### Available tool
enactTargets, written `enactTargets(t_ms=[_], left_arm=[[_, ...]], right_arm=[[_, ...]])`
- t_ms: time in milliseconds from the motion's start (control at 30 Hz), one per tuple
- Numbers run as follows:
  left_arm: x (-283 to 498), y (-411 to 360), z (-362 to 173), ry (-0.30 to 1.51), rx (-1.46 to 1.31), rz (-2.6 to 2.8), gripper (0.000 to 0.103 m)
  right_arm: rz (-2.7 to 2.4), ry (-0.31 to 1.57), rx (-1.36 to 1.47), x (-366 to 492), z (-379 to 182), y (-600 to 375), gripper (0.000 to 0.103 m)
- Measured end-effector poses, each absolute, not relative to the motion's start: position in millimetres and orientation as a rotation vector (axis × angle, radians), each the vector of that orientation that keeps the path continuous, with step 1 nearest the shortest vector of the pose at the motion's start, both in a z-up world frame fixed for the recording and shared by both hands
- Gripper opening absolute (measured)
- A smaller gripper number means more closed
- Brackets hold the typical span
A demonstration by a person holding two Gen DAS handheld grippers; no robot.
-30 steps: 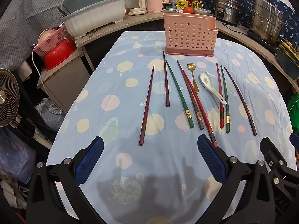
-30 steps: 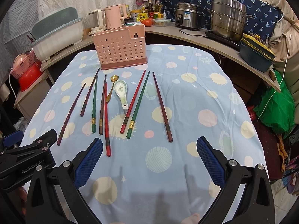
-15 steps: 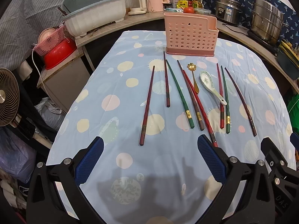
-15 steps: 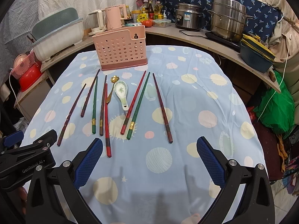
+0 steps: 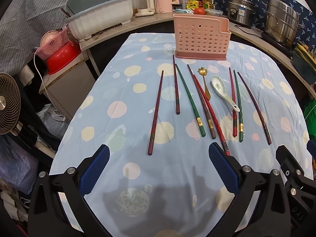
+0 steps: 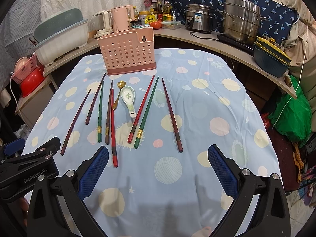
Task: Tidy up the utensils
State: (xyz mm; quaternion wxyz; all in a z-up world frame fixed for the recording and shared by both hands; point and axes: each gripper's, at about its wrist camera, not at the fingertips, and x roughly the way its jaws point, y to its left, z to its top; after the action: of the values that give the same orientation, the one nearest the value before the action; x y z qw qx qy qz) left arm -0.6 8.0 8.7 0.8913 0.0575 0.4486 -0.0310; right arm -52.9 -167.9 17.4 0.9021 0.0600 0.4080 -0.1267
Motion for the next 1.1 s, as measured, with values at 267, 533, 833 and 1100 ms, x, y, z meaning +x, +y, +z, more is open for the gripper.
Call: enactTargets(t_ms=[267,533,833,1100], left_arm=[[0.1,7.9,8.6,0.93,0.121,-0.064,0.096],[3.7,7.9,8.7,0.939,0.123,-0.066,0.096],[12.8,8.4,-0.3,0.956,0.12,-0.052,0.096],[37.7,28.9,-25.2,0.989,0.092,-0.011,0.096]], right_arm=[[-0.262,0.844,0.125,-53.2,17.4,-168.4,0.097],[-0.261,0.85,0.128,-49.0,18.2,-167.0,0.097],[-0.267,0.863,0.142,-41.3,11.3,-178.0,0.097],[-0.294,0.878,0.156,-28.4,-3.6,-194.4,0.096]])
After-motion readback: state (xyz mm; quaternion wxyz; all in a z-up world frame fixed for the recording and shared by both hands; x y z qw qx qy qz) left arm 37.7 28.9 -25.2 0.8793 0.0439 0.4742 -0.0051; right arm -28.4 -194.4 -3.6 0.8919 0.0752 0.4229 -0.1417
